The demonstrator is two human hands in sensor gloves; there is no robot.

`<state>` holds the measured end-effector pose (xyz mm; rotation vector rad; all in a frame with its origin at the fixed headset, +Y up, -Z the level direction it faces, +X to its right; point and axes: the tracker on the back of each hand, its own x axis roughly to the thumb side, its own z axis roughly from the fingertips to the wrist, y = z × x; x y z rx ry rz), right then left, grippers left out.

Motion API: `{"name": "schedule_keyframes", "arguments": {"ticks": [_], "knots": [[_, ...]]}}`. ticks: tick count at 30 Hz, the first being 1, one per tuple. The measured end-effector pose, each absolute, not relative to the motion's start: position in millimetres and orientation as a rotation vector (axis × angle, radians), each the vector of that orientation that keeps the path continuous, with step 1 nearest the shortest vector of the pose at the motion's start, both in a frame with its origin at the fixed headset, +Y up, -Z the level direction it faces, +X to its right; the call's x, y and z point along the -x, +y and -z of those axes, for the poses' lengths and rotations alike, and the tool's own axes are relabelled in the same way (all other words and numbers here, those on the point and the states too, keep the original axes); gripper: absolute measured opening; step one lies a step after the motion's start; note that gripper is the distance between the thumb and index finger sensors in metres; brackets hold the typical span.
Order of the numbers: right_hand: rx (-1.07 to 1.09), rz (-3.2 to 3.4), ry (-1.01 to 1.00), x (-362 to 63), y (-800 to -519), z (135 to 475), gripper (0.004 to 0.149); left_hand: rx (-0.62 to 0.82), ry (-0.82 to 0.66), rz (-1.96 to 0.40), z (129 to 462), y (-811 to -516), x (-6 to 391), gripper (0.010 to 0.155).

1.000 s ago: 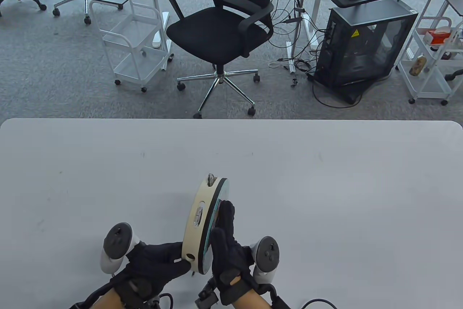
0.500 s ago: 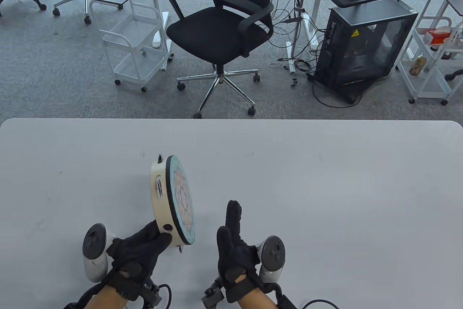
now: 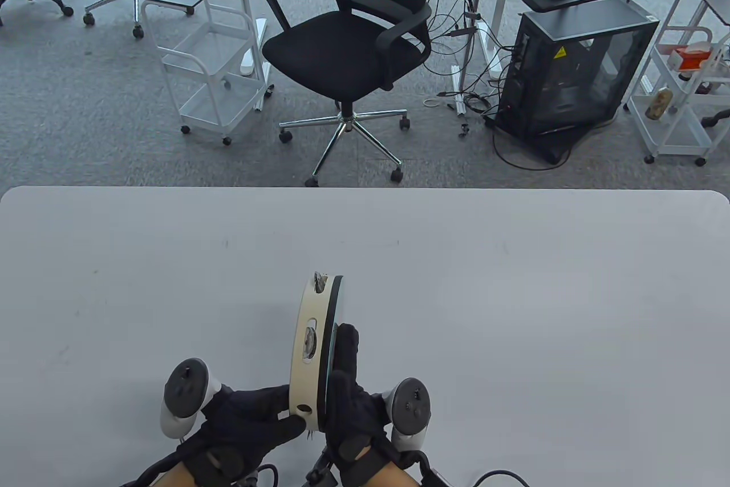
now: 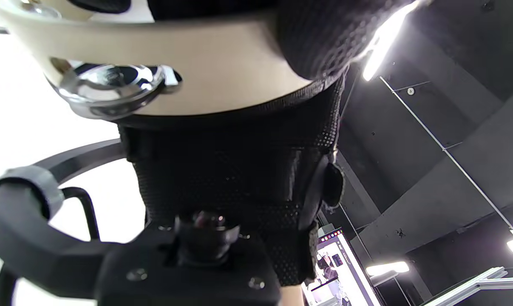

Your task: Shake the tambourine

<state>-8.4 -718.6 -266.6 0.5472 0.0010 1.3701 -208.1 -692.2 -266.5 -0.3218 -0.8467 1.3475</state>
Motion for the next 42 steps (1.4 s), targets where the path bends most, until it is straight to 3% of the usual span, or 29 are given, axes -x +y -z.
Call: {"name": "schedule_keyframes", "arguments": {"ticks": [7, 13, 17, 19, 21, 22, 24, 33, 39, 42], "knots": [[-0.499, -1.416, 0.019, 0, -724, 275, 0.090, 0.315, -0.709, -1.439, 279, -703, 223, 0.048], [-0.456, -1.399, 0.009, -8, -725, 278, 0.090, 0.159, -0.550, -1.497, 282, -702, 245, 0.048], [-0.441, -1.408, -0.012, -6, -725, 279, 0.089, 0.079, -0.574, -1.483, 279, -703, 238, 0.049], [-0.464, -1.401, -0.008, -1, -725, 278, 0.090, 0.148, -0.696, -1.406, 278, -704, 224, 0.049], [-0.529, -1.370, 0.037, 9, -725, 275, 0.091, 0.341, -0.863, -1.306, 276, -705, 206, 0.048], [-0.471, -1.364, 0.007, 4, -726, 269, 0.091, 0.398, -0.871, -1.295, 273, -707, 206, 0.049], [-0.468, -1.333, 0.004, 5, -727, 272, 0.091, 0.320, -0.826, -1.355, 275, -705, 205, 0.049], [-0.488, -1.361, 0.026, 5, -727, 274, 0.091, 0.348, -0.830, -1.337, 276, -706, 208, 0.049], [-0.481, -1.398, 0.023, -2, -728, 279, 0.091, 0.365, -0.685, -1.411, 285, -711, 223, 0.048], [-0.462, -1.395, 0.016, -7, -728, 280, 0.091, 0.305, -0.568, -1.464, 287, -712, 237, 0.049]]}}
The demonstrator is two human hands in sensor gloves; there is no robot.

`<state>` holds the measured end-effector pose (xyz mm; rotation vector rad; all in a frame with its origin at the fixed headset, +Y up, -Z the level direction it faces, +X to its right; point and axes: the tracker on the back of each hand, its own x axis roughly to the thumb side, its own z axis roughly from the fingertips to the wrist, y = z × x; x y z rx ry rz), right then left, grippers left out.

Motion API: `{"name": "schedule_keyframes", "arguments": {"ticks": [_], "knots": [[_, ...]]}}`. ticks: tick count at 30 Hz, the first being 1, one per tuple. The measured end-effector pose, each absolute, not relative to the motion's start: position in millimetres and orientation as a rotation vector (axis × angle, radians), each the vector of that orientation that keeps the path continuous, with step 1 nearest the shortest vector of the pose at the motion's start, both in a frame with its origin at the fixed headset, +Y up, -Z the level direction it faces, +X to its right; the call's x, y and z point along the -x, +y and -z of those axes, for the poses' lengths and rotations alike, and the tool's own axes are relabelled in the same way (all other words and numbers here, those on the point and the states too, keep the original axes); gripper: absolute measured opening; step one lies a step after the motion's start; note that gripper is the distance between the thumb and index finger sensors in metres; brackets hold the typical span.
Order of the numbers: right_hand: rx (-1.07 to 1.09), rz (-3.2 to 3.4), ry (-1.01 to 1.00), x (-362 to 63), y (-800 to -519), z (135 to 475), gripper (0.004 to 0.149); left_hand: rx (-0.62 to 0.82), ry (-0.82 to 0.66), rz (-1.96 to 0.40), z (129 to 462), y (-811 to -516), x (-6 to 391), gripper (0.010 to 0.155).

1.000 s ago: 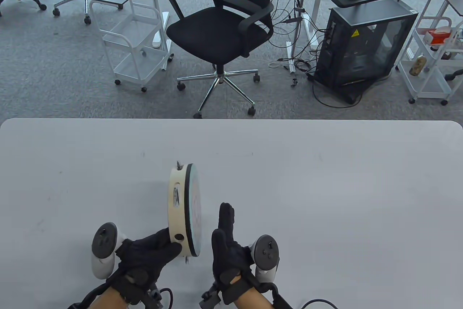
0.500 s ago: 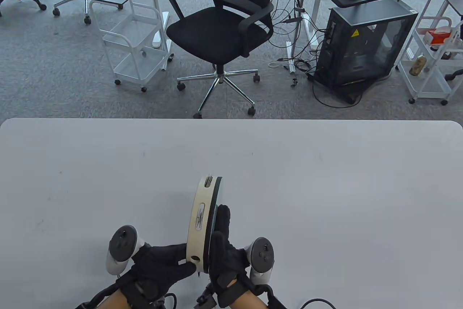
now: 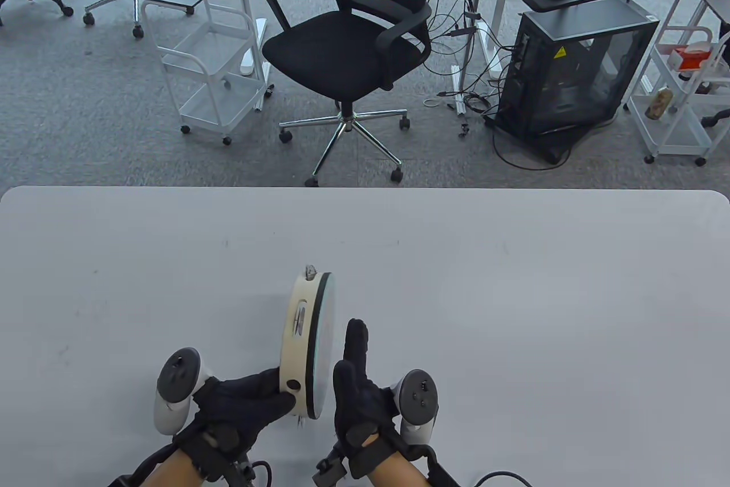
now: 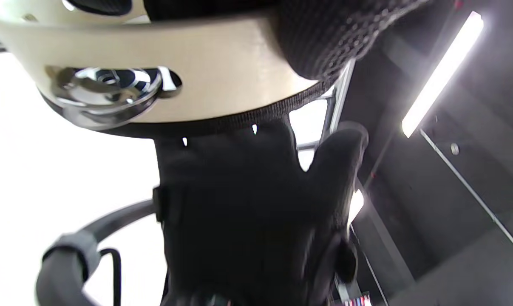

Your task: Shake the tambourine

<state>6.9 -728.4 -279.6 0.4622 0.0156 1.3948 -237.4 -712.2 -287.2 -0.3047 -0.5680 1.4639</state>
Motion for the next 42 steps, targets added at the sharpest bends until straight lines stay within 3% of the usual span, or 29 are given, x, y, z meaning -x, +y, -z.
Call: {"name": "schedule_keyframes", "arguments": {"ticks": [6, 8, 11, 12, 14, 22, 29, 33, 37, 39, 42], "knots": [[-0.441, -1.392, 0.004, -11, -728, 281, 0.091, 0.150, -0.512, -1.451, 285, -705, 247, 0.048], [-0.446, -1.383, 0.009, -8, -728, 280, 0.091, 0.174, -0.587, -1.437, 284, -703, 240, 0.048], [-0.547, -1.359, 0.086, 7, -727, 277, 0.092, 0.431, -0.923, -1.241, 278, -701, 209, 0.047], [-0.534, -1.375, 0.061, 4, -729, 270, 0.091, 0.436, -0.924, -1.217, 271, -702, 208, 0.049], [-0.481, -1.351, 0.047, 4, -731, 273, 0.091, 0.377, -0.872, -1.260, 273, -701, 207, 0.049], [-0.501, -1.377, 0.063, 4, -728, 274, 0.092, 0.386, -0.872, -1.265, 276, -703, 210, 0.048], [-0.452, -1.407, 0.070, -2, -733, 281, 0.092, 0.423, -0.675, -1.398, 286, -713, 225, 0.047], [-0.434, -1.411, 0.065, -6, -733, 282, 0.092, 0.313, -0.560, -1.435, 286, -709, 240, 0.048], [-0.433, -1.398, 0.052, -7, -732, 282, 0.092, 0.171, -0.552, -1.404, 281, -702, 242, 0.047], [-0.442, -1.399, 0.048, -4, -732, 282, 0.092, 0.177, -0.610, -1.351, 280, -701, 235, 0.047], [-0.534, -1.389, 0.106, 11, -733, 276, 0.092, 0.409, -0.886, -1.256, 276, -703, 209, 0.047]]}}
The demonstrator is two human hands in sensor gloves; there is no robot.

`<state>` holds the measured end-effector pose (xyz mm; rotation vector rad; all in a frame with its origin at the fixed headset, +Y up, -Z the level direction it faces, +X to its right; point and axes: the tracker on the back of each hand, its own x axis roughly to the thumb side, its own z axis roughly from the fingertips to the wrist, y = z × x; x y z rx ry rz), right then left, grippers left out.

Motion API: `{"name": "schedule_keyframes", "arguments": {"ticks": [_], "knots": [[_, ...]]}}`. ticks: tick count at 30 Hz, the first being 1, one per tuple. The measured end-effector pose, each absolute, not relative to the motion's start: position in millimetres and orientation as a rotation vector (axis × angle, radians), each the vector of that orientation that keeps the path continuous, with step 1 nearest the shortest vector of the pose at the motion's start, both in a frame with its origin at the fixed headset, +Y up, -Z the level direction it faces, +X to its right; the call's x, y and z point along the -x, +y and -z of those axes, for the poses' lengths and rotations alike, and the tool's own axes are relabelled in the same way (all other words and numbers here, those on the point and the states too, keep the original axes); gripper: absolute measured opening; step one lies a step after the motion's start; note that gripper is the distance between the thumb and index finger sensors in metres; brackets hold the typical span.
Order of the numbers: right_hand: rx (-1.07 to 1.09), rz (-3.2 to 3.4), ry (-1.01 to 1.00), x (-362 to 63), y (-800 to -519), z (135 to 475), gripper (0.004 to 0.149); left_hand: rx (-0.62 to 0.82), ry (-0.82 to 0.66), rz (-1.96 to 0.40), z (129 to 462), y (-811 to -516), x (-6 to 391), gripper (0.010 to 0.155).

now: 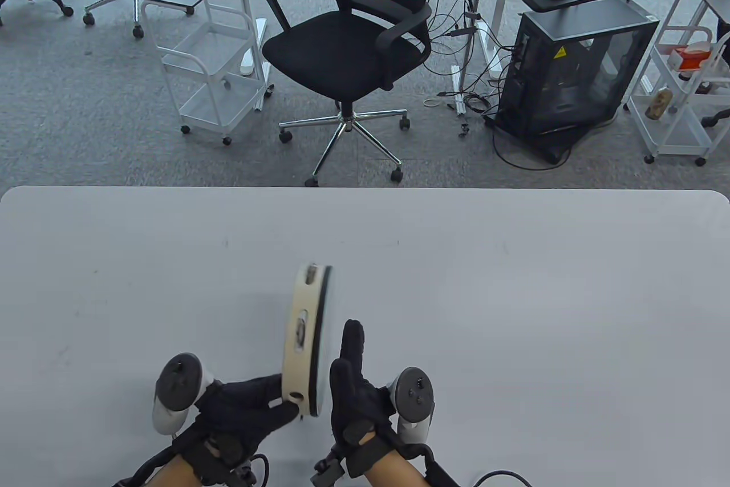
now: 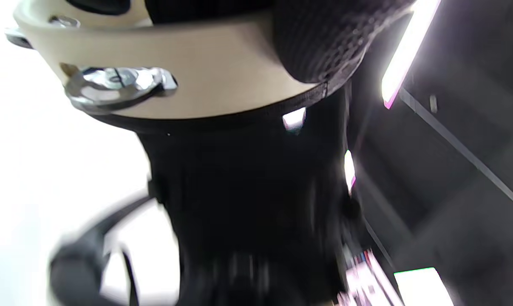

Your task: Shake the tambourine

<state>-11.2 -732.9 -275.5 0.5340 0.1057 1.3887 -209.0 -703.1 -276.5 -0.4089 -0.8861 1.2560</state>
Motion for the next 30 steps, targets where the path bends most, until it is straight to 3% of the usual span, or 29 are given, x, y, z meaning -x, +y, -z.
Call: {"name": "schedule_keyframes", "arguments": {"ticks": [2, 11, 18, 23, 27, 30], "knots": [[-0.424, -1.358, 0.048, 6, -735, 274, 0.091, 0.392, -0.874, -1.277, 272, -702, 207, 0.050], [-0.457, -1.372, 0.079, 6, -732, 275, 0.092, 0.389, -0.850, -1.289, 275, -702, 210, 0.048], [-0.457, -1.428, 0.063, -3, -734, 283, 0.092, 0.398, -0.648, -1.397, 286, -714, 225, 0.047], [-0.422, -1.391, 0.031, -12, -732, 285, 0.091, 0.257, -0.544, -1.448, 286, -708, 241, 0.048], [-0.427, -1.379, -0.002, -14, -728, 284, 0.092, 0.146, -0.593, -1.419, 280, -698, 239, 0.047], [-0.466, -1.373, -0.003, -5, -725, 280, 0.092, 0.179, -0.726, -1.372, 275, -695, 225, 0.047]]}}
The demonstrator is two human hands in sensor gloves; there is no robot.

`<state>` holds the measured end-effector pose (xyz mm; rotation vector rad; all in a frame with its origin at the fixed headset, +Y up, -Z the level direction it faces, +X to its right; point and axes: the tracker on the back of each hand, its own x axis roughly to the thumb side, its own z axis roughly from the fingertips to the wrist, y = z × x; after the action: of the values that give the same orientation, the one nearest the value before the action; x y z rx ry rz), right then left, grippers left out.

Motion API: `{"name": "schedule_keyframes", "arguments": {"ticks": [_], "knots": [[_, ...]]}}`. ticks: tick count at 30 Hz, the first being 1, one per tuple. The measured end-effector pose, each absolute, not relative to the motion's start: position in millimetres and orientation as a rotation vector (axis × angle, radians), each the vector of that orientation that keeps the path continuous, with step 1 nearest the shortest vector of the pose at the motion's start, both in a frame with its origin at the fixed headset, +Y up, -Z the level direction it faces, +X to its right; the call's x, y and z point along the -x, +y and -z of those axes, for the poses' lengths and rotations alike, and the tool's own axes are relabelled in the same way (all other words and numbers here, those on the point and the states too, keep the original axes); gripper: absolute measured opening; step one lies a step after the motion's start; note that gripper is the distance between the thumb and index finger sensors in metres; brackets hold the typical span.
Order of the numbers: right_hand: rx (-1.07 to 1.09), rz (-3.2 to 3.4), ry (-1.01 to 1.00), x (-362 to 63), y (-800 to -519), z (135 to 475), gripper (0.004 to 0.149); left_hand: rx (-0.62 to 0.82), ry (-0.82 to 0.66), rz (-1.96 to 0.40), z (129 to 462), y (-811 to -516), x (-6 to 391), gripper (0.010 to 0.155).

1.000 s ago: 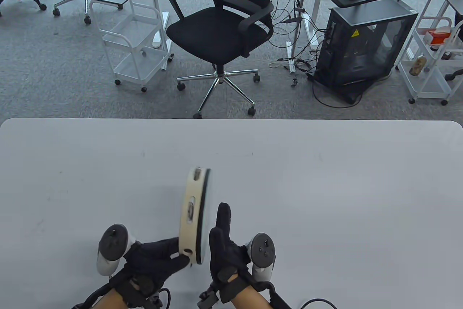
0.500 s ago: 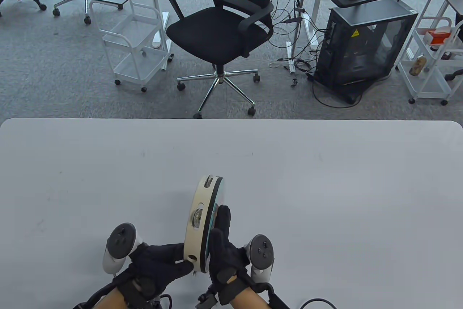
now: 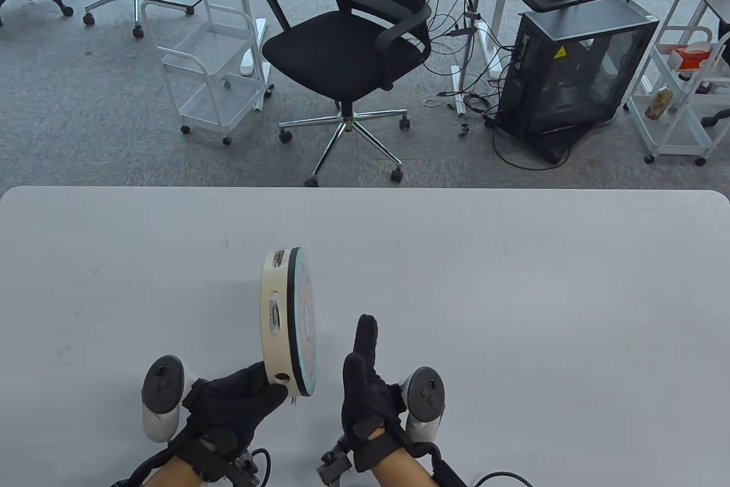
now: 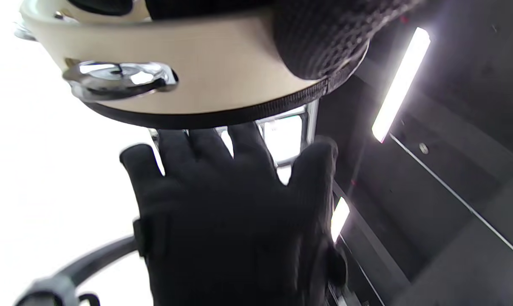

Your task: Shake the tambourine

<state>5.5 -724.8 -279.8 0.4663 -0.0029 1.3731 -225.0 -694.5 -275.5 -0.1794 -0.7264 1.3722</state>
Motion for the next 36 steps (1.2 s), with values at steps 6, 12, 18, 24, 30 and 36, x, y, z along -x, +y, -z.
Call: {"name": "schedule_keyframes", "arguments": {"ticks": [6, 12, 18, 24, 30, 36], "knots": [[-0.499, -1.301, 0.082, 9, -726, 270, 0.091, 0.284, -0.911, -1.239, 271, -689, 208, 0.048], [-0.506, -1.358, 0.081, 8, -724, 274, 0.092, 0.289, -0.884, -1.253, 273, -686, 211, 0.048], [-0.572, -1.569, -0.013, -12, -710, 284, 0.091, 0.201, -0.599, -1.085, 292, -674, 244, 0.047], [-0.457, -1.912, -0.005, -45, -708, 297, 0.087, 0.109, -0.129, -0.603, 347, -691, 291, 0.047], [-0.360, -2.038, -0.053, -65, -709, 307, 0.086, 0.079, 0.140, -0.014, 387, -746, 336, 0.046], [-0.352, -2.047, -0.071, -76, -708, 311, 0.085, 0.070, 0.203, 0.061, 394, -755, 352, 0.050]]}}
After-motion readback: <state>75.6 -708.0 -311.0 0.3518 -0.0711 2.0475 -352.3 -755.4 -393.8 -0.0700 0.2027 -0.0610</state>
